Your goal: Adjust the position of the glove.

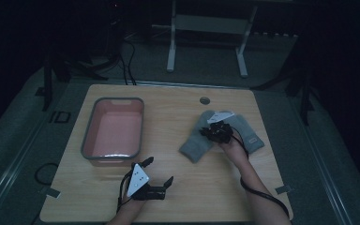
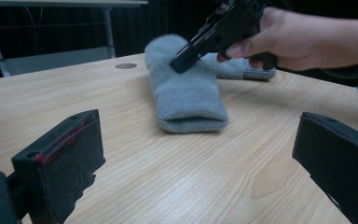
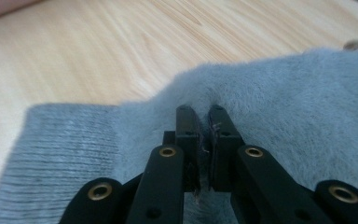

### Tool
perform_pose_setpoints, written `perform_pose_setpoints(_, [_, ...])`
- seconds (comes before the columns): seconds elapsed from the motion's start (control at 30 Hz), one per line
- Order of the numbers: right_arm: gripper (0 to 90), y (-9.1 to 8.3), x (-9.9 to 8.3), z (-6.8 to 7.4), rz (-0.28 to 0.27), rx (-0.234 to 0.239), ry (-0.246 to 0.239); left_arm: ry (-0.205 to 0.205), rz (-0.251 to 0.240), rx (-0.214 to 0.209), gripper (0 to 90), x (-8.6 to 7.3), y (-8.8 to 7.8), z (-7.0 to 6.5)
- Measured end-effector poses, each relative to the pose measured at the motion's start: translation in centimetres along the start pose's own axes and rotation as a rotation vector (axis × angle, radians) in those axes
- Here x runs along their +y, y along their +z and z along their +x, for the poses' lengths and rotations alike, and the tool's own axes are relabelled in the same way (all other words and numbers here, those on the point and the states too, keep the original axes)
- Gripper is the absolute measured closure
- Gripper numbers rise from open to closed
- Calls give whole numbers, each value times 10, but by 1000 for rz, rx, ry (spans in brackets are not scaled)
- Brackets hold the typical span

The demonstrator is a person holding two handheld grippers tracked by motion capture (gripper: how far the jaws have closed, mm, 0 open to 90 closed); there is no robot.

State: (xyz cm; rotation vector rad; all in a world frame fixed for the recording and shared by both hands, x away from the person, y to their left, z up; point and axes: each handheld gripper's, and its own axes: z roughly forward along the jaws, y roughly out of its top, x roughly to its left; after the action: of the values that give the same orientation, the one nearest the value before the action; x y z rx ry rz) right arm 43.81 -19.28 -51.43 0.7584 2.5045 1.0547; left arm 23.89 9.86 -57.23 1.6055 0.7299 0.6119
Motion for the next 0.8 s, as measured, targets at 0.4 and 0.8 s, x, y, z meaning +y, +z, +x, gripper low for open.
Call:
perform_pose_setpoints(0.4, [857,-63,24,25,-101,190,-181,2,2,3,22,0,0,0])
perform_pose_setpoints(0.8, [856,-27,10,37,4,338,-226,0,2,3,22,0,0,0])
